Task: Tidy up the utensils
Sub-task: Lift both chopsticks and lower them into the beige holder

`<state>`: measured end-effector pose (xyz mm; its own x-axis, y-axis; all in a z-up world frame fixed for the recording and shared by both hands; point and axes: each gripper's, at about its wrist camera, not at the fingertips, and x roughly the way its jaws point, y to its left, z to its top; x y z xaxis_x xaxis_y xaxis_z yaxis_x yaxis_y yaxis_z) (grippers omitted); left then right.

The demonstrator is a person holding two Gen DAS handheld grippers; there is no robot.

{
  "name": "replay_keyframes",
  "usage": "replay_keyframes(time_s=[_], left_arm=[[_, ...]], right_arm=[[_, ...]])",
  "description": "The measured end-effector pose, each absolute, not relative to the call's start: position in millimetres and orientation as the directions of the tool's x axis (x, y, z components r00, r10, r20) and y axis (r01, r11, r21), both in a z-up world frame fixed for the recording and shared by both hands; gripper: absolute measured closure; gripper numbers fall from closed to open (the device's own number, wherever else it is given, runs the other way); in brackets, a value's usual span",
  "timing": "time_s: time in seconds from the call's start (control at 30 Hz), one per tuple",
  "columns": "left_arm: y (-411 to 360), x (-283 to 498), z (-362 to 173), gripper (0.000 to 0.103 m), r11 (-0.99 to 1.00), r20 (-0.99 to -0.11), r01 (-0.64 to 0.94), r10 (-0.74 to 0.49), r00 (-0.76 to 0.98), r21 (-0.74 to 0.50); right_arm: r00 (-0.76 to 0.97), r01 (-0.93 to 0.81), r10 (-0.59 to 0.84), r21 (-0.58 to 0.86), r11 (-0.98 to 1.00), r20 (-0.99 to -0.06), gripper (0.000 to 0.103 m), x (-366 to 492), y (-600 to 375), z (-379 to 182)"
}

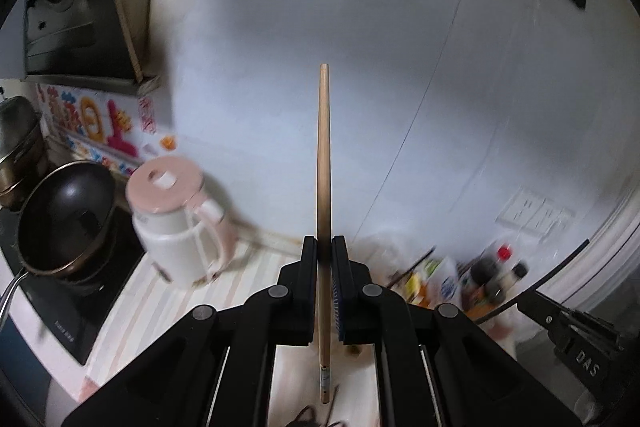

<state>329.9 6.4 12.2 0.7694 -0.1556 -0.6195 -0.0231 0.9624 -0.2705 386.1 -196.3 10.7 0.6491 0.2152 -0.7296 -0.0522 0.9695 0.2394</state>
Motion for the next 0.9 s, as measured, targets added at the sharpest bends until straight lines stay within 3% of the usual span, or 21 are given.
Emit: replay_keyframes(time_s=[0.3,0.9], left_arm=[[-5,393,7,0.099,0.958,-0.607,-0.036,-0.15,0.781,-0.283],[-27,451,-65,0.098,0.978,-0.687,-0.024,-0.127,0.716,-0.206]], right_arm=[[0.68,-0.054,0.201,0.225,0.973,-0.705,0.099,438,-189,40],[0.54,-0.037,0.246,0.27,0.962,-0.805,0.099,506,-180,-49]])
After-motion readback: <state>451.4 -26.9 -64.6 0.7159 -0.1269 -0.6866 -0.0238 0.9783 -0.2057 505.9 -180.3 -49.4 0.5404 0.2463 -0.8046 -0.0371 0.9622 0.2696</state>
